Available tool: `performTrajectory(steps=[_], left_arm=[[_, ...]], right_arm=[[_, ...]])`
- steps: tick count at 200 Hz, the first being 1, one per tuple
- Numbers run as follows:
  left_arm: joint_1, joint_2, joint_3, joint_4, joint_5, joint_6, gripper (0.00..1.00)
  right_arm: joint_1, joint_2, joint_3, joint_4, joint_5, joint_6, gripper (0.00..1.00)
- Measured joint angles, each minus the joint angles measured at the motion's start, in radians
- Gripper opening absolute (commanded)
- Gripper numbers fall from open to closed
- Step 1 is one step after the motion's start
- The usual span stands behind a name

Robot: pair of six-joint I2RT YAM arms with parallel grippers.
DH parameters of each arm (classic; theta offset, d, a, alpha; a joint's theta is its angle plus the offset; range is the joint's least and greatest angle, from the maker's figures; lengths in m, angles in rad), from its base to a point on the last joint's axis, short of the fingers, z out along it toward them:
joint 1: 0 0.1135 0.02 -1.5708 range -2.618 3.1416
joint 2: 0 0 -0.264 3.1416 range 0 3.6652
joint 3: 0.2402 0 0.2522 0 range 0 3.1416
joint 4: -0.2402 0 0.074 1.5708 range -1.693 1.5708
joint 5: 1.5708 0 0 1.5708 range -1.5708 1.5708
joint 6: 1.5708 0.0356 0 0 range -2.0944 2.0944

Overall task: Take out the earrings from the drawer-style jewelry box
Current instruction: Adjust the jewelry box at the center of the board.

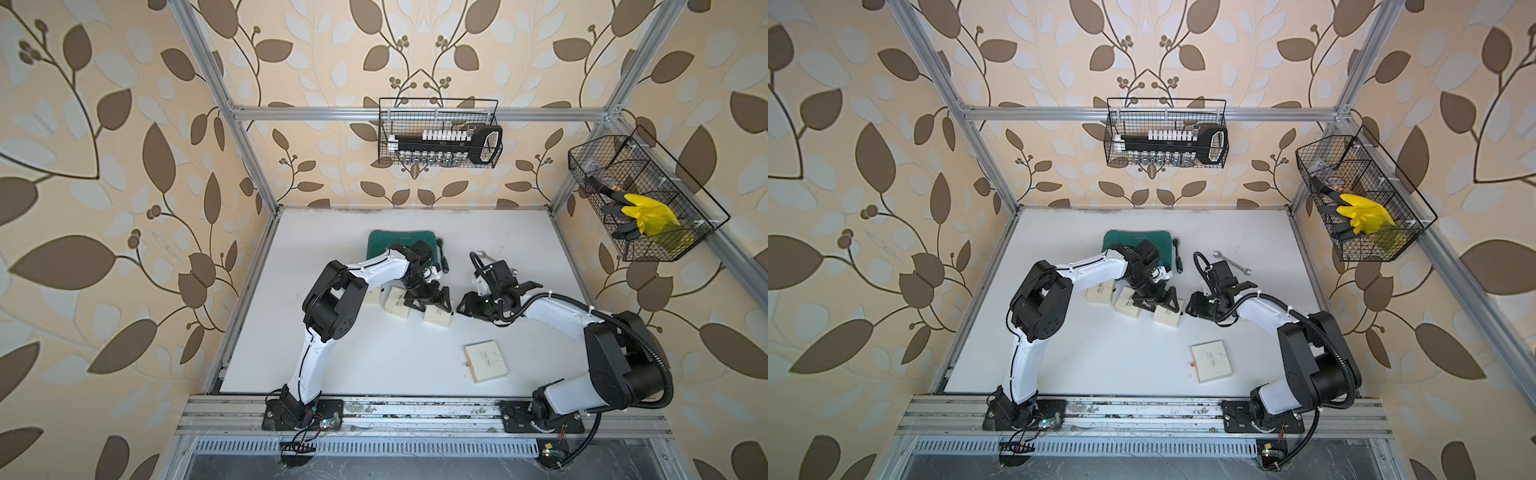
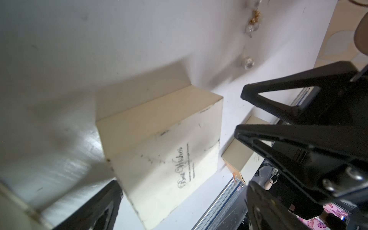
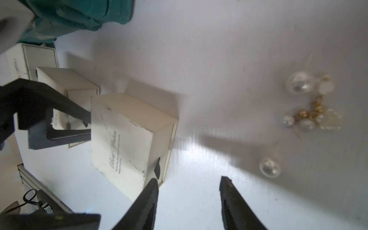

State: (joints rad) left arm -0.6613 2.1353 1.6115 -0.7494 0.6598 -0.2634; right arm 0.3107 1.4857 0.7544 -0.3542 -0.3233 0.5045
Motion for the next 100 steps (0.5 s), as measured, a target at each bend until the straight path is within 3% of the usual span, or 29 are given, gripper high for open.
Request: performTrajectory(steps=[27, 100], left_arm=[[0.003, 0.000, 0.000, 0.001, 0.010, -0.006, 0.99], [0.022, 0.026, 0.011, 0.013, 0.021, -0.051, 0.92]], right_arm=[[0.001, 0.000, -0.013, 0.046, -0.058, 0.011, 0.32], [0.001, 0.056, -0.015, 0.118, -0.123, 0.027, 0.24]])
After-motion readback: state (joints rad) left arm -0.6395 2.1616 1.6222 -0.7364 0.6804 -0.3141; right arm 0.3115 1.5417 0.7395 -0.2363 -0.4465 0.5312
